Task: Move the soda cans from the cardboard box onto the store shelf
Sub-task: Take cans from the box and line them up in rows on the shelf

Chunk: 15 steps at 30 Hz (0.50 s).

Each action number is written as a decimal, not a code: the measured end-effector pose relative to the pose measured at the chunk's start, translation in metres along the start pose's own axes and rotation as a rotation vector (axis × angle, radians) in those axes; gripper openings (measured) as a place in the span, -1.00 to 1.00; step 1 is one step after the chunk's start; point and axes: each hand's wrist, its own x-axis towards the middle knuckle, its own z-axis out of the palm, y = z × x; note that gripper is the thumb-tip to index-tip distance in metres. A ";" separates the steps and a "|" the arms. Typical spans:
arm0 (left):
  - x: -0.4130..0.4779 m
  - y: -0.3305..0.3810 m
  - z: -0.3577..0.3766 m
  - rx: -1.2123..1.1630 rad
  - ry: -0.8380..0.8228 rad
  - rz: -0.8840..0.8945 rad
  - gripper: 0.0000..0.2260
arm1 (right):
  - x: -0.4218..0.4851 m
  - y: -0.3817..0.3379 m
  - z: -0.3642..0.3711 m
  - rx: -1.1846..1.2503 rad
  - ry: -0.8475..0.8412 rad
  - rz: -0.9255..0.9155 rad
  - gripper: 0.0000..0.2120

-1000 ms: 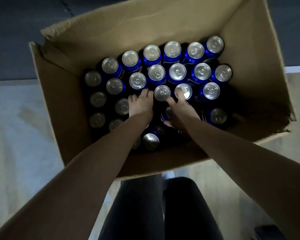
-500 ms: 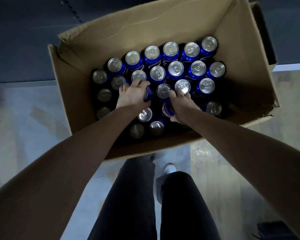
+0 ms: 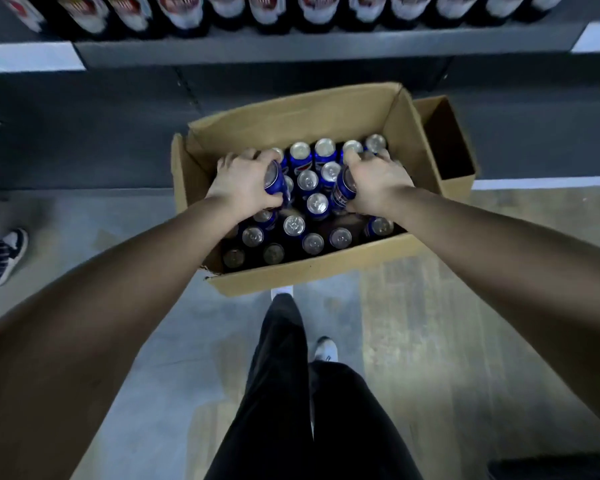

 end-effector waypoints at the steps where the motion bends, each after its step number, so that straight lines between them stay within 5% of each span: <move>1: -0.006 0.005 -0.015 0.011 0.008 0.011 -0.35 | -0.008 0.000 -0.016 -0.003 0.021 0.005 -0.35; 15: -0.040 0.089 -0.235 0.030 0.048 0.265 -0.42 | -0.084 -0.003 -0.257 0.095 0.015 -0.150 -0.38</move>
